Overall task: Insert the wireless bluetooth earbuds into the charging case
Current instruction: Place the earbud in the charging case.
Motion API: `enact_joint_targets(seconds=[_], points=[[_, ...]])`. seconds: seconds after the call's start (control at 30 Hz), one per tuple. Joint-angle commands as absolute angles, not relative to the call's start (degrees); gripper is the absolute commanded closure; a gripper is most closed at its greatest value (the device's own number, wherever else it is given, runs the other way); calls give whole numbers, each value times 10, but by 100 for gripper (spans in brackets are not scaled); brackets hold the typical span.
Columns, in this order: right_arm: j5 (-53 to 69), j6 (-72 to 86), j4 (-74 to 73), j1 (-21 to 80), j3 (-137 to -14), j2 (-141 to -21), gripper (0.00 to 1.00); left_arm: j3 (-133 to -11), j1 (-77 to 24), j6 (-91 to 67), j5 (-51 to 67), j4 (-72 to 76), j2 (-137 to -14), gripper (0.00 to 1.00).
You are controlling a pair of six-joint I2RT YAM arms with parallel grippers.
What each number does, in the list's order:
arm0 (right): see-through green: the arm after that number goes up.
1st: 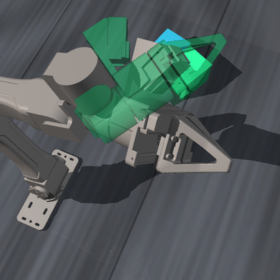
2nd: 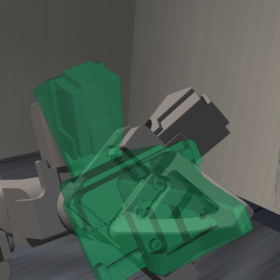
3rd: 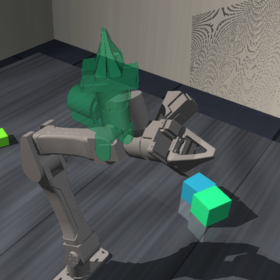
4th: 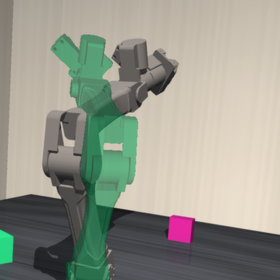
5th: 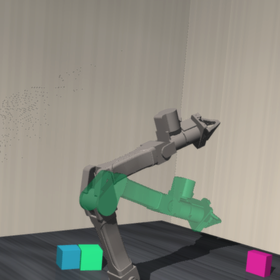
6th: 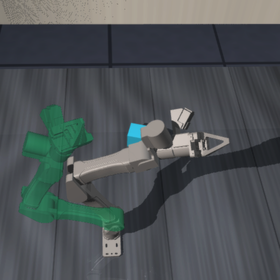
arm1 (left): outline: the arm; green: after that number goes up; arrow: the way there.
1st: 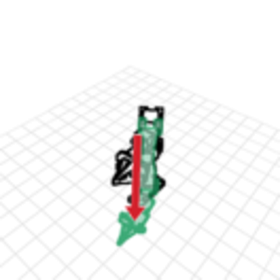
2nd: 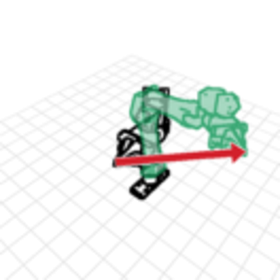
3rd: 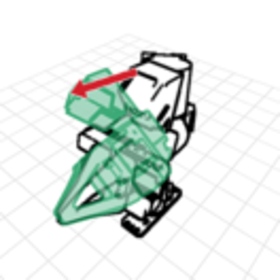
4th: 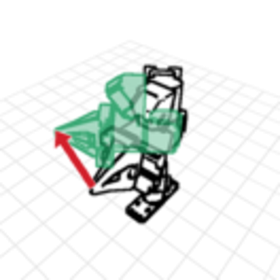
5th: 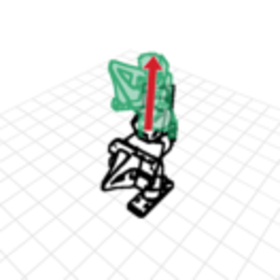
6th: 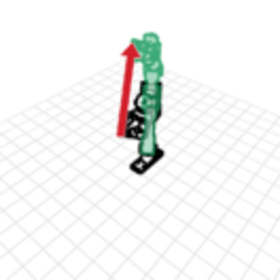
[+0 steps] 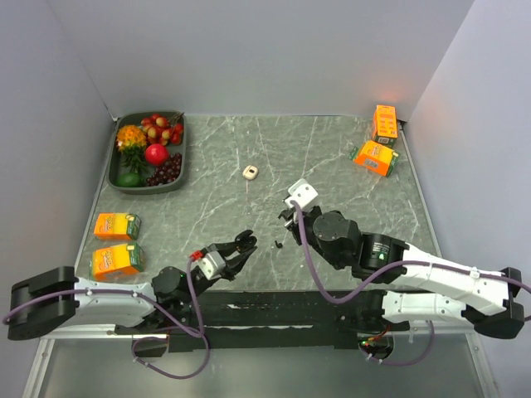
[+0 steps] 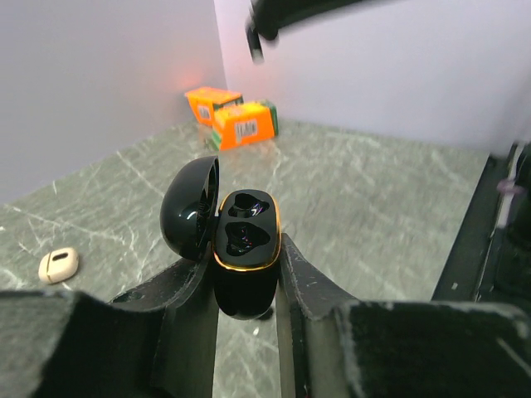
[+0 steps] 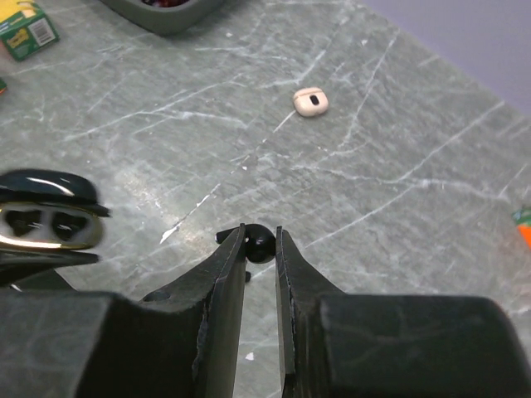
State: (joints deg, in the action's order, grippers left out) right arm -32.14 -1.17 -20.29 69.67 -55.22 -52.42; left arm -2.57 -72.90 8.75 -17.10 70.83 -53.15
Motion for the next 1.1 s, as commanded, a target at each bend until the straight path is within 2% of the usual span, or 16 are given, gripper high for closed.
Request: enact_joint_targets(seconds=[0.0, 0.5, 1.07], points=[[-344, -78, -184, 728, -604, -533, 100, -45, -730, 112, -166, 755, -568, 99], [-428, -230, -103, 873, -563, -567, 100, -58, -700, 91, -108, 793, -599, 99], [-475, -322, 58, 912, -497, -591, 100, -105, -687, 33, -101, 753, -620, 99]])
